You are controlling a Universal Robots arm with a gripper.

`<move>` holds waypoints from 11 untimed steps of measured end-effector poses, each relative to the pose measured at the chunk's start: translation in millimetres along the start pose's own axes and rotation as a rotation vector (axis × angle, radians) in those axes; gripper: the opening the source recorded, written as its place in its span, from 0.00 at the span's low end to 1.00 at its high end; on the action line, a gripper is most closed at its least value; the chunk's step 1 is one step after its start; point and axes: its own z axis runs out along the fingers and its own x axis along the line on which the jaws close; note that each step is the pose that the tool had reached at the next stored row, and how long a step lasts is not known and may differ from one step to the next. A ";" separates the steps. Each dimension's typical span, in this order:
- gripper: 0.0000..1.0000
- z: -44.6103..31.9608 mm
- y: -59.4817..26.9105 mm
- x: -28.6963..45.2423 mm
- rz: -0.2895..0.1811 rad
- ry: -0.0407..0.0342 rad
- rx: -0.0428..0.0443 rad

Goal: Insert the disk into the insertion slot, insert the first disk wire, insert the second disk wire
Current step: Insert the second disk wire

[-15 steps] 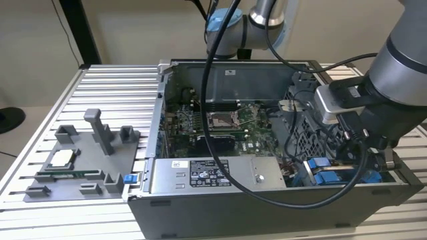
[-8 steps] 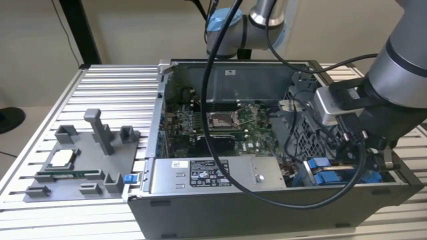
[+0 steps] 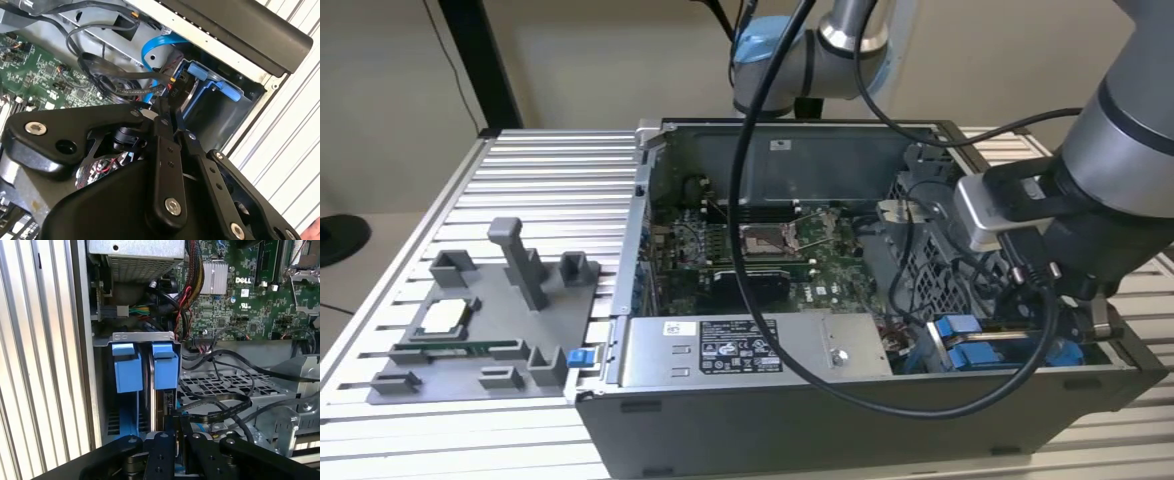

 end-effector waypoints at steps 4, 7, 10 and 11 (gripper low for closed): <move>0.00 1.6 0.2 0.3 0.000 0.0001 0.0006; 0.00 2.4 -0.1 0.5 -0.001 0.0001 0.0016; 0.00 3.1 -1.1 0.6 -0.001 0.0000 0.0019; 0.00 3.3 -1.2 0.6 0.000 0.0000 0.0021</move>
